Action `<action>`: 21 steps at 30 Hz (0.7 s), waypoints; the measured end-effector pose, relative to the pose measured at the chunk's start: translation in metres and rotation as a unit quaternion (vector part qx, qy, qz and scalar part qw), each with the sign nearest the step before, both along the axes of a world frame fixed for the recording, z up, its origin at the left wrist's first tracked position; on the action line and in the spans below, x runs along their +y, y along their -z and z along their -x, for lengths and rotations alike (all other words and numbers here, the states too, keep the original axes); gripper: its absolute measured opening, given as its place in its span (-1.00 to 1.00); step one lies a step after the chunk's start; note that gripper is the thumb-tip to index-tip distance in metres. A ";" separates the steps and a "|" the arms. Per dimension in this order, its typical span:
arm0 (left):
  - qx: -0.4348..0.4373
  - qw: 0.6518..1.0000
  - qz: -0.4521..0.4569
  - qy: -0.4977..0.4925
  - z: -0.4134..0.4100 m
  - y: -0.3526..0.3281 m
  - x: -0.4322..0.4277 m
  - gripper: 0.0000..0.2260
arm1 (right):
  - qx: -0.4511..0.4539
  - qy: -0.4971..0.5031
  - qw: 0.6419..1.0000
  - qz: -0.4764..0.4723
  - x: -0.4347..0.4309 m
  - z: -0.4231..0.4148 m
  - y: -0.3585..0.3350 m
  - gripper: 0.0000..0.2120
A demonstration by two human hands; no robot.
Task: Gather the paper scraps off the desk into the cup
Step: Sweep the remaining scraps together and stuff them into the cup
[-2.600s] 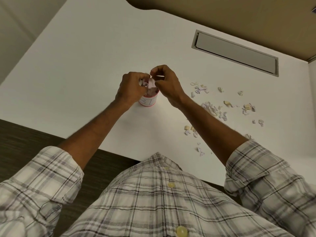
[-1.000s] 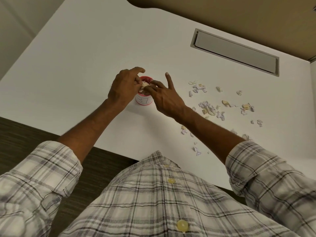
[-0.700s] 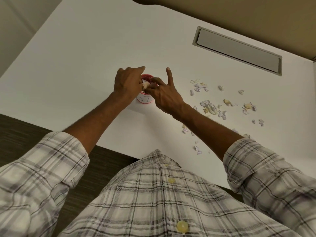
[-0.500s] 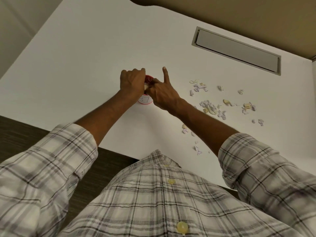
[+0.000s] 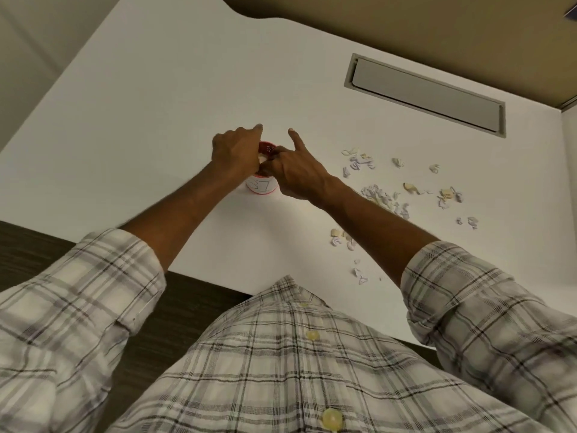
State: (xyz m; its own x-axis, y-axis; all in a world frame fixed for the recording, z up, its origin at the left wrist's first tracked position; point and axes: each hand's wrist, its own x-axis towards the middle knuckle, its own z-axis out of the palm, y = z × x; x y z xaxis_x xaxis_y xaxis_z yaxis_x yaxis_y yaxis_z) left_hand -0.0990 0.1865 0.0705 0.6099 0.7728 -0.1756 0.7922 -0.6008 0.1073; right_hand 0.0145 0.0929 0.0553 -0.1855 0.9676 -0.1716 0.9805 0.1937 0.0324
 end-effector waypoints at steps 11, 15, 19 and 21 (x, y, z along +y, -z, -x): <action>-0.190 0.979 0.068 -0.029 0.082 0.094 0.015 -0.61 | 0.149 0.196 0.963 -0.109 -0.111 -0.053 0.070 -0.59; -0.055 0.996 0.035 0.068 0.099 0.128 -0.002 -0.49 | 0.126 0.171 0.977 0.009 -0.167 -0.054 0.104 -0.43; -0.094 0.994 -0.011 0.062 0.108 0.129 -0.018 -0.47 | 0.103 0.182 0.978 -0.017 -0.207 -0.051 0.108 -0.46; -0.127 0.991 -0.020 0.042 0.103 0.125 -0.012 -0.50 | 0.093 0.202 0.975 -0.026 -0.219 -0.053 0.107 -0.44</action>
